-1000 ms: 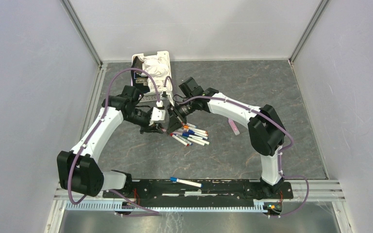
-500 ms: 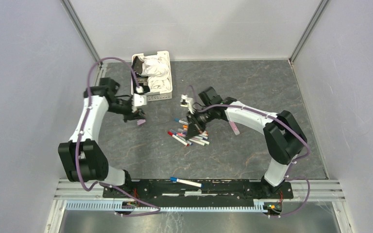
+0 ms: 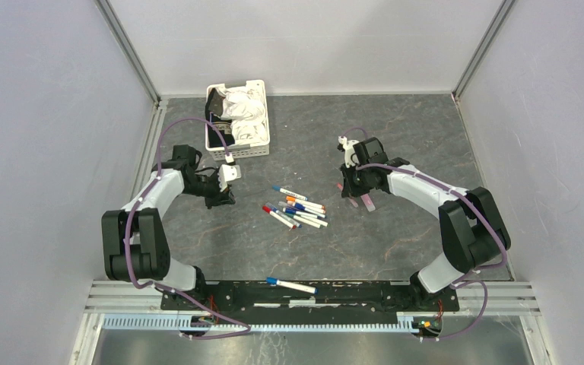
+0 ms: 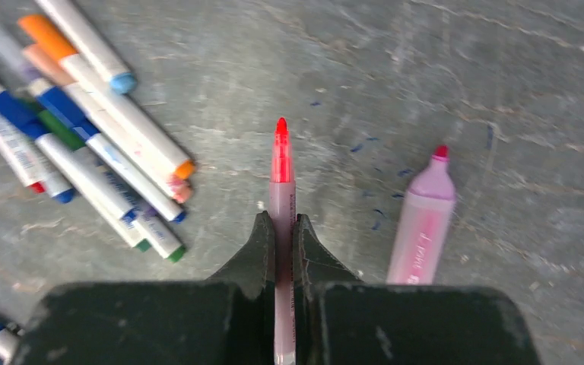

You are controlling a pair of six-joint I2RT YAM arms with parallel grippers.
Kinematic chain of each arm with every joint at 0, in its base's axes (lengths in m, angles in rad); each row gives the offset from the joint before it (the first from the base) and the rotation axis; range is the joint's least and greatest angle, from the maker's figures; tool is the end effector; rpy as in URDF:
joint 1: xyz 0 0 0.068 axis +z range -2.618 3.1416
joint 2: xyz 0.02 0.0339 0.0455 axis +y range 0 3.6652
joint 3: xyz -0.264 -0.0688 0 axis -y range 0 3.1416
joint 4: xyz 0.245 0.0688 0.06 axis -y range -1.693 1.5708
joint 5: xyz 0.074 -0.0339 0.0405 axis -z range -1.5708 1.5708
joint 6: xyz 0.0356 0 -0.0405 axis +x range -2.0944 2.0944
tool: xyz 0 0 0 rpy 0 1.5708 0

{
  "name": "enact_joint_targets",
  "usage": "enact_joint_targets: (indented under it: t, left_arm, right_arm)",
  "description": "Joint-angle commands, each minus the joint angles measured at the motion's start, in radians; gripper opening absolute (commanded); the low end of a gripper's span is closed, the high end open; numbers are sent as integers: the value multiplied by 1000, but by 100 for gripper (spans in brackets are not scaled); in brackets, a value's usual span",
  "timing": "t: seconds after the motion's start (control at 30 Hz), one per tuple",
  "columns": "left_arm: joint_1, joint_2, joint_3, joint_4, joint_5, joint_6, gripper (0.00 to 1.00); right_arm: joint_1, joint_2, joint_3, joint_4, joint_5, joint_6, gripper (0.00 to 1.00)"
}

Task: Open the pen caps

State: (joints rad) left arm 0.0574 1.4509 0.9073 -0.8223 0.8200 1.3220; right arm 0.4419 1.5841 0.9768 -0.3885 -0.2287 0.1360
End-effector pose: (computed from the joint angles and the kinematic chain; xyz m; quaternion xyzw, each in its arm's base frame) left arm 0.2502 -0.0117 0.2040 0.5721 0.7118 -0.2462 0.3247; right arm 0.2840 0.1433 0.1957 -0.1771 0.9366 0.1852 0.2388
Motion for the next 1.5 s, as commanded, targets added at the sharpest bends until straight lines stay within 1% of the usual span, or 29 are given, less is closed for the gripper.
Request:
enact_joint_targets:
  t: [0.0,0.1,0.17,0.2,0.27,0.37,0.4,0.43,0.53,0.6,0.63,0.7,0.73,0.83,0.9,0.93,0.97,1.0,1.1,1.23,1.3,1.37,1.4,1.47]
  left_arm:
    - [-21,48,-37,238,-95,-172,2]
    - [-30,71,-55,299,-124,-211,6]
    - [-35,86,-58,311,-127,-215,14]
    - [-37,91,-60,315,-130,-220,20]
    - [-43,97,-59,318,-137,-224,27]
    - [-43,95,-56,309,-126,-220,40]
    - [-44,94,-49,296,-117,-216,45]
    - [-44,93,-39,277,-105,-212,48]
    - [-44,88,-4,219,-72,-206,52]
    - [-43,80,17,180,-45,-205,56]
    - [-43,77,30,154,-32,-192,61]
    - [-43,74,68,76,-5,-173,66]
    - [-41,74,97,45,9,-165,70]
    - [-30,60,166,-22,45,-173,73]
    - [-18,47,229,-67,69,-204,75]
    - [-12,44,271,-106,80,-211,83]
    - [-6,43,314,-149,89,-216,95]
    - [-1,41,357,-185,90,-242,99]
    - [22,33,474,-269,85,-318,100]
    - [52,6,551,-269,5,-487,100]
    - [62,-16,560,-259,-38,-543,100]
    - [73,-45,550,-242,-44,-565,100]
    - [75,-62,543,-221,-45,-584,100]
    - [79,-101,514,-167,-50,-630,100]
  right_arm:
    - [10,-49,-28,69,259,56,0]
    - [11,-28,-30,78,260,71,0]
    - [9,-18,-52,100,261,86,0]
    - [10,-18,-70,115,265,94,0]
    - [11,-18,-104,144,268,109,0]
    - [14,-9,-143,178,269,129,8]
    - [14,-10,-157,193,270,140,13]
    - [15,-11,-171,207,275,149,16]
    - [27,-13,-188,225,310,162,18]
    - [37,-22,-188,222,352,160,21]
    - [45,-32,-188,220,380,159,23]
    - [63,-60,-189,223,418,153,28]
    - [76,-74,-185,222,442,148,30]
    - [111,-107,-157,200,492,129,37]
    - [141,-133,-132,182,519,116,44]
    - [159,-148,-122,174,531,112,48]
    - [175,-160,-109,165,537,108,49]
    - [197,-173,-99,162,533,100,50]
    - [280,-188,-72,151,501,79,52]
    - [423,-187,-84,163,375,41,52]
    - [505,-183,-104,177,329,39,52]
    - [599,-166,-114,182,353,41,52]
    - [625,-153,-112,177,375,45,53]
    - [637,-123,-102,178,367,49,53]
